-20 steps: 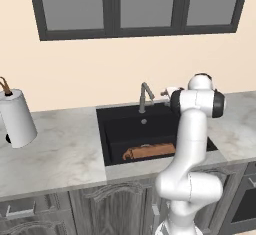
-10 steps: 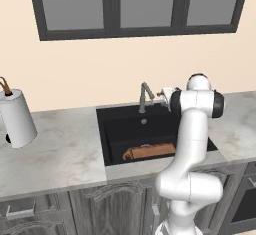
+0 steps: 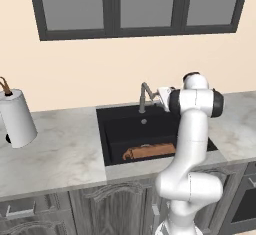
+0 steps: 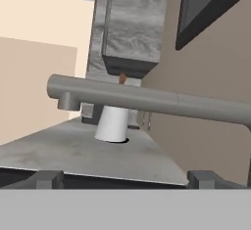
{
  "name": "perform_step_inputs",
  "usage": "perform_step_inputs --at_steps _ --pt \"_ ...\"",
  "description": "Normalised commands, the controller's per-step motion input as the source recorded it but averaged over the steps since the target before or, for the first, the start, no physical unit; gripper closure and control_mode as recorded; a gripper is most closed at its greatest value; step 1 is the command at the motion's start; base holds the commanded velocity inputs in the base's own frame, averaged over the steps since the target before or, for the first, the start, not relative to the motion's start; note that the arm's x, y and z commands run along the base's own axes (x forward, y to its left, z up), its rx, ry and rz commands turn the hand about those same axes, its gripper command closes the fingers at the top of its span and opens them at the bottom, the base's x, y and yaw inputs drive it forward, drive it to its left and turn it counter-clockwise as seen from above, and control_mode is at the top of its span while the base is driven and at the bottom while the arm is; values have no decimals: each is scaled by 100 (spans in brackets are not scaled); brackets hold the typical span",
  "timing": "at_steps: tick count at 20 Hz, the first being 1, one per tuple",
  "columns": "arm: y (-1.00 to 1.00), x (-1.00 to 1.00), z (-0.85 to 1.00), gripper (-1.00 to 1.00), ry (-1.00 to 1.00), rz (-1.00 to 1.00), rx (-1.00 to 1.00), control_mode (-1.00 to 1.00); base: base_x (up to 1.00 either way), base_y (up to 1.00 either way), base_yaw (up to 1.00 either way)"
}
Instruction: Turn on the sink faucet with hot water and rinse the cutting board for ten seconds, then turn off the faucet. Push the cutting board to reach the water if necessary.
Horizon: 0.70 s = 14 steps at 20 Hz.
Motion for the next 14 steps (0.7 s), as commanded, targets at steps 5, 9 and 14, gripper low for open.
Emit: perform_step_inputs --at_steps 5,9,14 --pt "2 0 -2 -100 0 0 -2 -100 0 0 0" --pt "-9 -9 -6 -100 0 0 0 -100 0 0 0" --pt "-25 -16 -4 -100 0 0 0 -100 0 0 0"
